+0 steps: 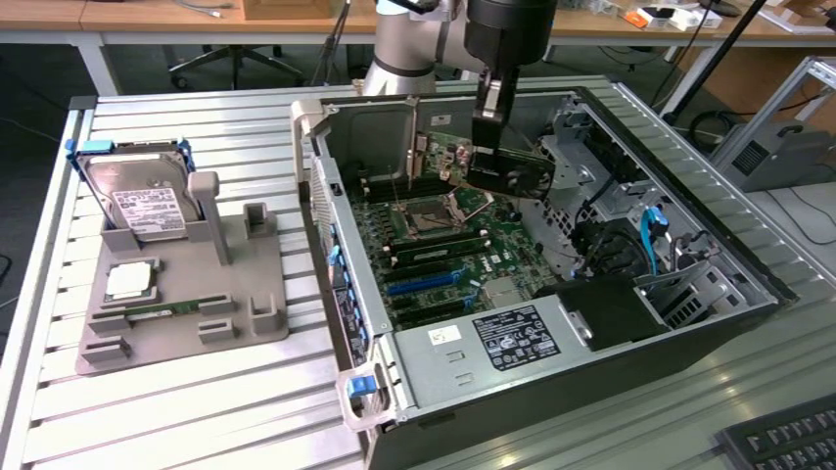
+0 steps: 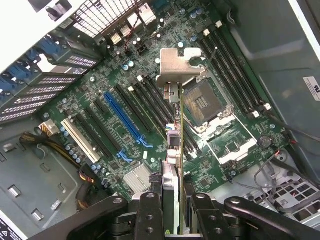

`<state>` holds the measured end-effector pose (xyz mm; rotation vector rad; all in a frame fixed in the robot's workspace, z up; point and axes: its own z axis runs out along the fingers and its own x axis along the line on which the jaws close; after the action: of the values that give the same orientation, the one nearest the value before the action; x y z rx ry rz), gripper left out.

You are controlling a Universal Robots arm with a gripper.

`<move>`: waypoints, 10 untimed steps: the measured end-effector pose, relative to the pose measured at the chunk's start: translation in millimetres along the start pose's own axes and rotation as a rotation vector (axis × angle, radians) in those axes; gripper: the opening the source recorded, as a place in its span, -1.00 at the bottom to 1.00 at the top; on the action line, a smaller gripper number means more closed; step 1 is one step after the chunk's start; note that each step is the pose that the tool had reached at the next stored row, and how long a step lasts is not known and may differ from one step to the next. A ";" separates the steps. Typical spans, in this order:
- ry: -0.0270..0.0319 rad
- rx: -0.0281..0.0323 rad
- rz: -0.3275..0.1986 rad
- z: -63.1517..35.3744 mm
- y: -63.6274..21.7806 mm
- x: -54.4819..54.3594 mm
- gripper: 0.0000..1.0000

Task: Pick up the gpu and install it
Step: 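Insert the gpu into the slot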

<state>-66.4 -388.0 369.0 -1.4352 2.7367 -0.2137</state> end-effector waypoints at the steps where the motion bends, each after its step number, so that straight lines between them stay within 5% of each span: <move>1: -0.0002 0.0003 -0.004 0.0 0.0 0.0 -0.47; 10: -0.0027 0.0033 -0.042 0.1 0.0 0.0 -0.47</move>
<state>-66.4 -388.0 368.9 -1.4915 2.7050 -0.2175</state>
